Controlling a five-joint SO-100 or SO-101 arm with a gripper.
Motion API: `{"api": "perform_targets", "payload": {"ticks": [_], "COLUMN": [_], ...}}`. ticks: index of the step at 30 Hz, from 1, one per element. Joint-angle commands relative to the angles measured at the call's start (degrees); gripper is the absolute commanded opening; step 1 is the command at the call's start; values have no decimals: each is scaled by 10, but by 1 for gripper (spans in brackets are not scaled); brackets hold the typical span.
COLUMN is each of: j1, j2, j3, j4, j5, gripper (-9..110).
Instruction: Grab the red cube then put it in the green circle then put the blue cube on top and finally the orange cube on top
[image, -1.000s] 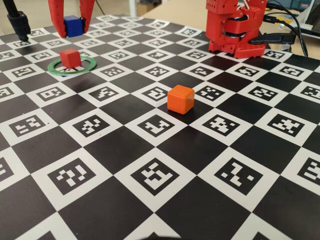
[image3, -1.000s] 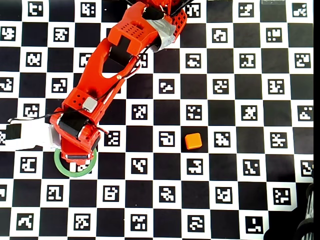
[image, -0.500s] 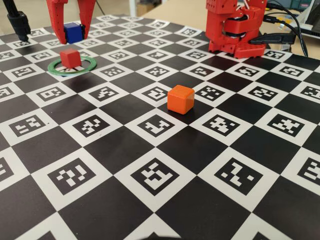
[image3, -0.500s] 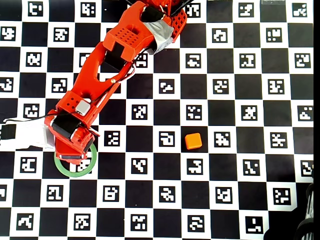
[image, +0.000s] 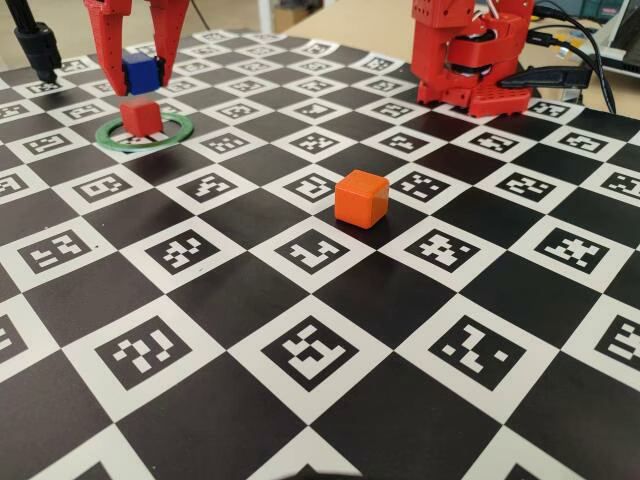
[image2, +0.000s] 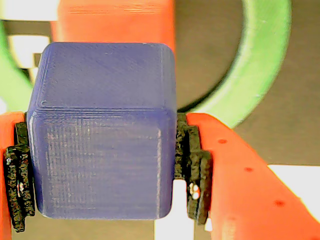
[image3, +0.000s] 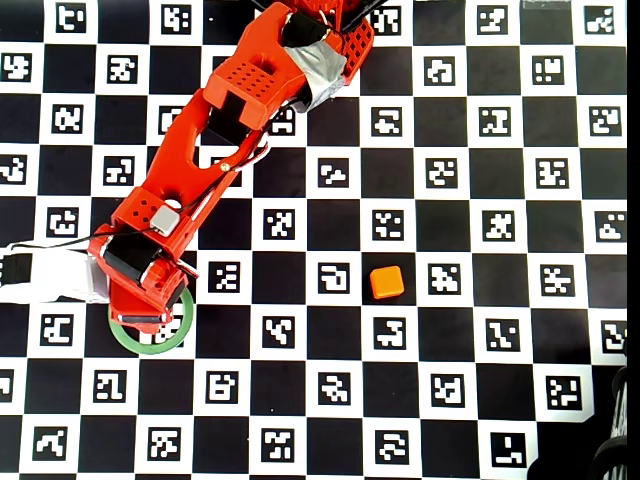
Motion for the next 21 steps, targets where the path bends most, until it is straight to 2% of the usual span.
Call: {"api": "perform_targets", "payload": {"ticks": [1, 21], "j1": [3, 1], "j2": [22, 10], "j3": [-57, -88], "j4": [-4, 15], "j5": [-7, -16], "gripper": [4, 4]}}
